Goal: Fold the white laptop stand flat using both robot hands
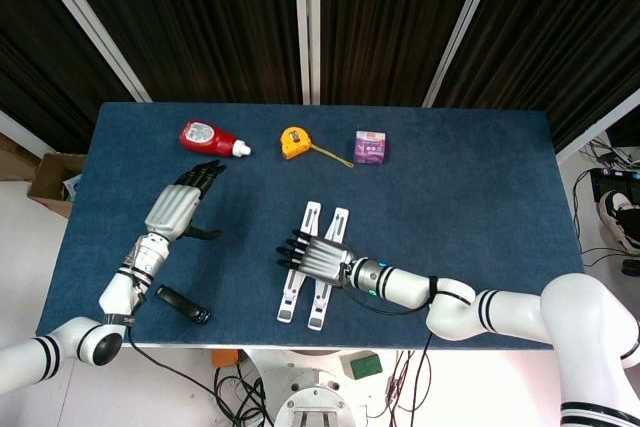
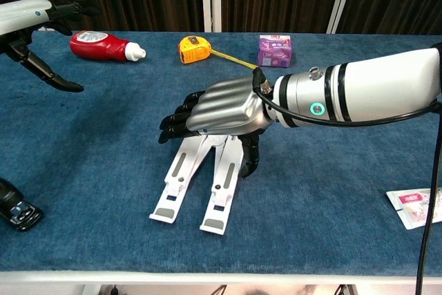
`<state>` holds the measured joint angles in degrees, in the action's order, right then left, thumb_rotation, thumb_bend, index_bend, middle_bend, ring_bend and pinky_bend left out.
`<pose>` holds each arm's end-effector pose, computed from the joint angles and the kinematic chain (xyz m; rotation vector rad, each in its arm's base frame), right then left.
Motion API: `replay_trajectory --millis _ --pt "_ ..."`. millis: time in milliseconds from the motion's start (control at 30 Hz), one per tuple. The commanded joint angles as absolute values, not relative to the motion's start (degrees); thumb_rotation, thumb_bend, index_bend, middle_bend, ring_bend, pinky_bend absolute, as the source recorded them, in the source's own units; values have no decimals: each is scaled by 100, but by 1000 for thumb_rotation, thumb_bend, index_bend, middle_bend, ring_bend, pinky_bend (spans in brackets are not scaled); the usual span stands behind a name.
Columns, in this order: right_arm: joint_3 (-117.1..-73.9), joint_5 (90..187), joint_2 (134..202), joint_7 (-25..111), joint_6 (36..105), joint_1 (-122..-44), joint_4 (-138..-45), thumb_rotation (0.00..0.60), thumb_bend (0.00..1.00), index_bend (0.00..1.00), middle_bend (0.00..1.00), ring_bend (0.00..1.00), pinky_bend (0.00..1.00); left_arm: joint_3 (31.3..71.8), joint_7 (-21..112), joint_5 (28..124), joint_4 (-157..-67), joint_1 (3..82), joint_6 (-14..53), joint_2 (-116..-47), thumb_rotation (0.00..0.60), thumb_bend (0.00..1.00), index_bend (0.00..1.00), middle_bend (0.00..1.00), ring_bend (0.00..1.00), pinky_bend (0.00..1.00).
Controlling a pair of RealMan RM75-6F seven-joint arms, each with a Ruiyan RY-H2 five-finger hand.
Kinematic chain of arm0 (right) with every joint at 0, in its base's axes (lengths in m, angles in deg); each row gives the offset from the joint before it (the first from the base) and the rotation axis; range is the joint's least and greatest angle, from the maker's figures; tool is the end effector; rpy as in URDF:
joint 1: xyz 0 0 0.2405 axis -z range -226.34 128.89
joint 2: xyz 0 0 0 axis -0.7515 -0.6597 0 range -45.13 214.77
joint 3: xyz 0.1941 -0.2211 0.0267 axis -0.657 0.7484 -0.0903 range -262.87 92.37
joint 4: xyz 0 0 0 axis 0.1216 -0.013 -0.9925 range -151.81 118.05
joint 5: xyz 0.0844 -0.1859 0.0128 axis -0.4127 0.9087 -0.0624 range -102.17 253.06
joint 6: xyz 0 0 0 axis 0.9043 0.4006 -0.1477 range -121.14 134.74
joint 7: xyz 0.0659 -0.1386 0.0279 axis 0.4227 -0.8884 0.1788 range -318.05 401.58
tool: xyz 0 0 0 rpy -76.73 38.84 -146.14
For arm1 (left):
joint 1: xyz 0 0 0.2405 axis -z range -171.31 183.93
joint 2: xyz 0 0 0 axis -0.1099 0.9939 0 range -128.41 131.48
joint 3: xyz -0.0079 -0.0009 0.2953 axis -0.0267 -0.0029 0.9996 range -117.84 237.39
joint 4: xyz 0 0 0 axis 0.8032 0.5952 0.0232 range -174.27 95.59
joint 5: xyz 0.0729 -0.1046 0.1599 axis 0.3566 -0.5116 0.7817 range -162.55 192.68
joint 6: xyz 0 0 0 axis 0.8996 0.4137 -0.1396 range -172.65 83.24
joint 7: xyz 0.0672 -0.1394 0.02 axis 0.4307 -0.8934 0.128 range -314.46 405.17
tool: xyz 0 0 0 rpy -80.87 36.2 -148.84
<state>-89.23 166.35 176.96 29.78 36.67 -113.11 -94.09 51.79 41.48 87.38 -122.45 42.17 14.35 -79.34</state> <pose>-0.0637 -0.3654 -0.0986 2.6863 -0.2434 0.6930 -0.2325 0.3714 0.0450 -1.6933 -1.1370 -1.0815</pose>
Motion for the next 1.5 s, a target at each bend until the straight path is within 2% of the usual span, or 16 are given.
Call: replay_trajectory --millis 33,167,233,367,467,600,700,733,767,800,867,933,967,1200,1333,1500 --pt "-8906 16607 17754 3049 3613 -11374 -9313 600 1 0 37 0 0 5179 4107 8745 -12209 4205 1407 -7943 600 50 3 0 0 136" --pt "-8868 16621 17837 3122 3526 -11503 -9153 600 52 34 143 1 0 5166 4054 8777 -12169 4183 1419 -7965 600 50 3 0 0 136" --pt "-8848 16672 17885 3159 3572 -11544 -9072 600 88 124 205 25 9 5154 4023 8785 -12150 4167 1435 -7972 600 50 3 0 0 136" --pt "-8819 16794 17981 3346 3880 -11522 -8890 600 171 345 317 152 88 5140 3961 8813 -12119 4131 1474 -7973 600 50 3 0 0 136" --pt "-8762 16919 17995 3504 4137 -11483 -8762 600 206 462 401 235 147 5146 3922 8866 -12109 4094 1529 -7959 600 49 3 0 0 136" --pt "-8682 17081 17950 3760 4455 -11447 -8650 600 244 548 459 292 192 5161 3898 8926 -12133 4036 1595 -7912 600 50 3 0 0 137" --pt "-8624 17134 17943 3843 4532 -11448 -8587 600 246 574 474 304 209 5161 3905 8935 -12149 4011 1613 -7894 600 50 3 0 0 137" --pt "-8607 17130 17939 3859 4520 -11451 -8582 600 245 564 473 302 209 5156 3907 8931 -12156 4006 1614 -7889 600 49 3 0 0 136" --pt "-8588 17114 17926 3866 4483 -11456 -8590 600 235 515 451 281 198 5151 3913 8928 -12162 4001 1620 -7883 600 50 3 0 0 136" --pt "-8574 17062 17891 3835 4402 -11461 -8618 600 217 442 408 242 173 5143 3936 8922 -12164 3991 1636 -7874 600 49 3 0 0 136" --pt "-8600 16887 17793 3698 4251 -11440 -8743 600 141 210 246 101 75 5142 4022 8914 -12160 3971 1666 -7838 600 50 3 0 0 136" --pt "-8696 16636 17634 3575 4357 -11285 -9013 600 85 52 129 13 12 5145 4226 8878 -12145 3919 1751 -7759 600 49 3 0 0 136" --pt "-8735 16524 17547 3513 4482 -11171 -9140 600 72 14 96 0 1 5147 4337 8849 -12150 3879 1809 -7712 600 50 3 0 0 136" --pt "-8812 15513 16427 2914 6327 -9605 -10406 600 82 0 74 0 0 5293 5108 8628 -12403 3308 2442 -7037 600 50 9 0 0 137" --pt "-8623 15189 15641 2858 7458 -8594 -11102 600 88 0 81 0 0 5454 5294 8539 -12581 2886 2783 -6621 600 50 22 0 0 136" --pt "-8331 15143 14884 3292 8462 -7573 -11509 600 93 0 93 0 0 5657 5076 8632 -12855 2391 3172 -6268 600 50 39 0 0 136"
